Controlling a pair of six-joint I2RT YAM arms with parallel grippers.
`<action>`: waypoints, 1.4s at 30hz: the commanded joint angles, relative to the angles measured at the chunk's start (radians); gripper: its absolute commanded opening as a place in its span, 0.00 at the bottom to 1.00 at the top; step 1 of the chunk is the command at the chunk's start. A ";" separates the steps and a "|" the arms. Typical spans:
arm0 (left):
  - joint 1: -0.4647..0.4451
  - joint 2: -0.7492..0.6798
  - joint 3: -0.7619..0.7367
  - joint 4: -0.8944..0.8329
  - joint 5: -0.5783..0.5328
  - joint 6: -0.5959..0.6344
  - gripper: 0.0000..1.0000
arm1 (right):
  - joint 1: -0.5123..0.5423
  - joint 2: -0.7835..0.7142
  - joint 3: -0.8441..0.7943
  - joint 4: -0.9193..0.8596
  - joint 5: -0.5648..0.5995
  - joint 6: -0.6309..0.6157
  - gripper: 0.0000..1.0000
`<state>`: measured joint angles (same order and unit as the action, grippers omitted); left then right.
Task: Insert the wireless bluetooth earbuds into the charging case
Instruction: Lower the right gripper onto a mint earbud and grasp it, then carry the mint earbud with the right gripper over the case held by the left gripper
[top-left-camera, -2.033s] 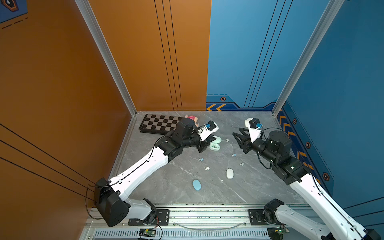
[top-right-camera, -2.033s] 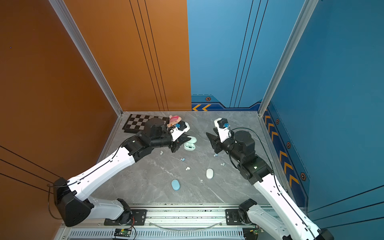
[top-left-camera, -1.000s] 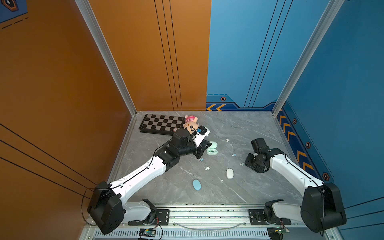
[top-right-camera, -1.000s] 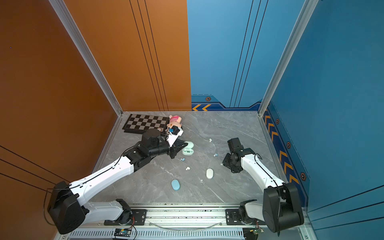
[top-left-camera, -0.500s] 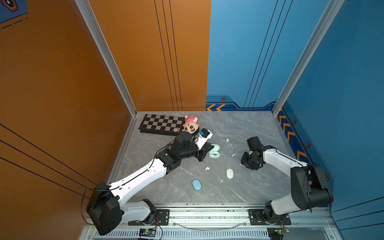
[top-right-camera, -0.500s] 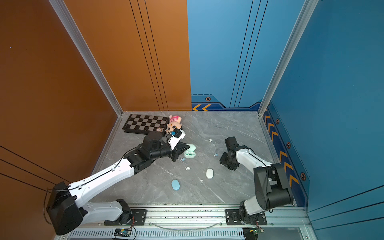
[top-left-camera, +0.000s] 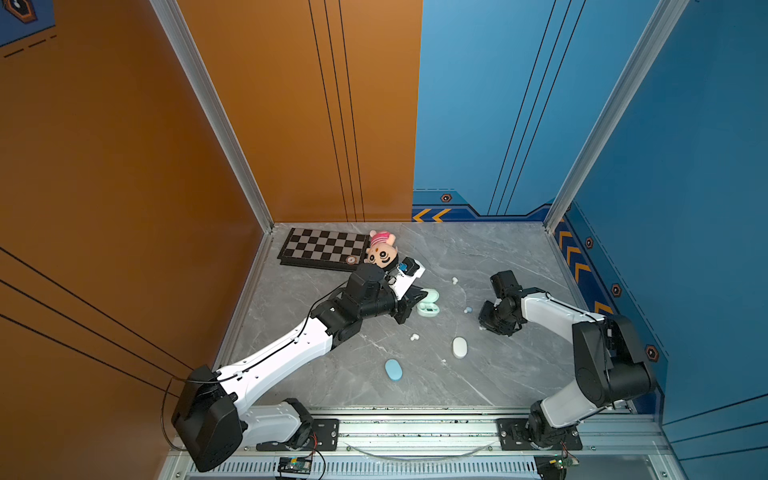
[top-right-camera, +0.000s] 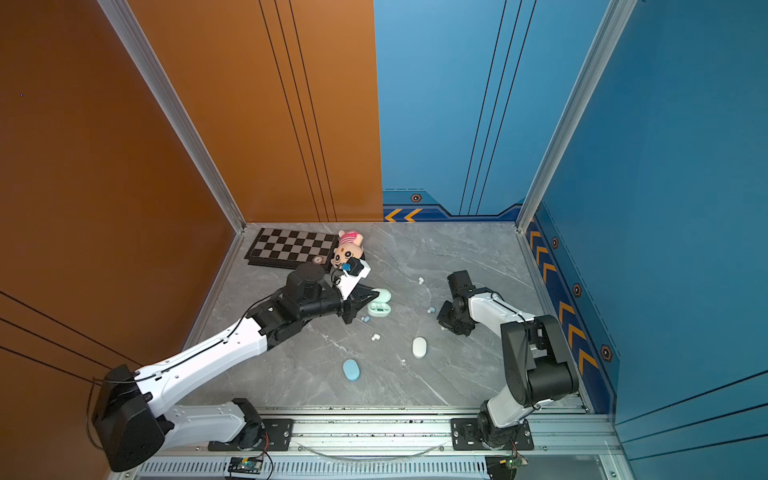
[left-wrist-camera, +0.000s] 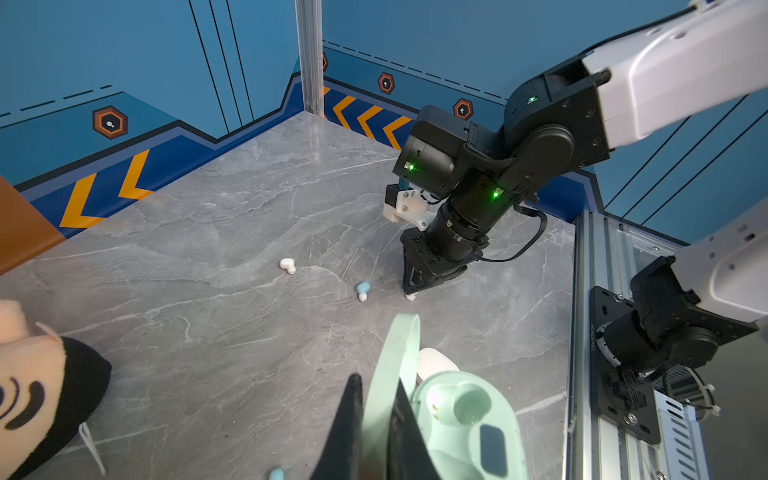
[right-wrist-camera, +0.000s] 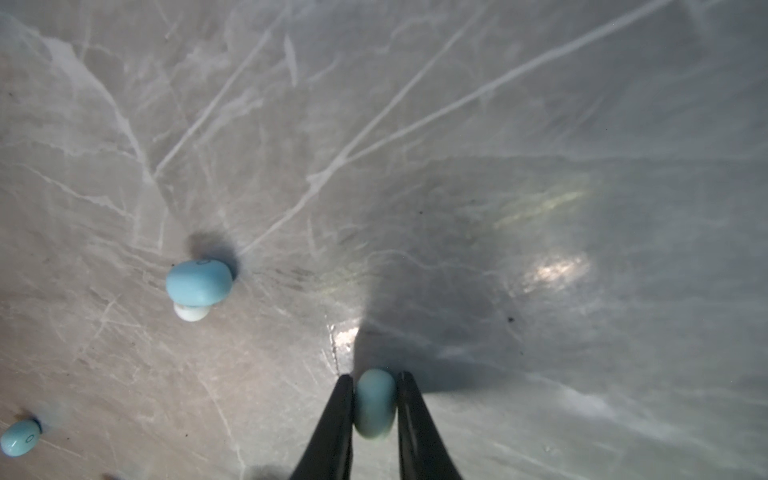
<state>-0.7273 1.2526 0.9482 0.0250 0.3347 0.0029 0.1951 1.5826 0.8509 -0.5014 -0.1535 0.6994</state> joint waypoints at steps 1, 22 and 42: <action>-0.008 -0.018 0.020 -0.016 -0.014 0.014 0.00 | -0.007 0.002 0.027 0.001 0.016 -0.021 0.17; -0.015 0.202 0.037 0.181 -0.072 0.023 0.00 | 0.038 -0.282 0.141 -0.130 -0.199 -0.181 0.12; -0.024 0.290 0.075 0.262 -0.023 0.024 0.00 | 0.254 -0.335 0.269 -0.063 -0.251 -0.148 0.13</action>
<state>-0.7364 1.5528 0.9958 0.2657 0.2687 0.0177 0.4412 1.2308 1.0851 -0.5827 -0.4156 0.5537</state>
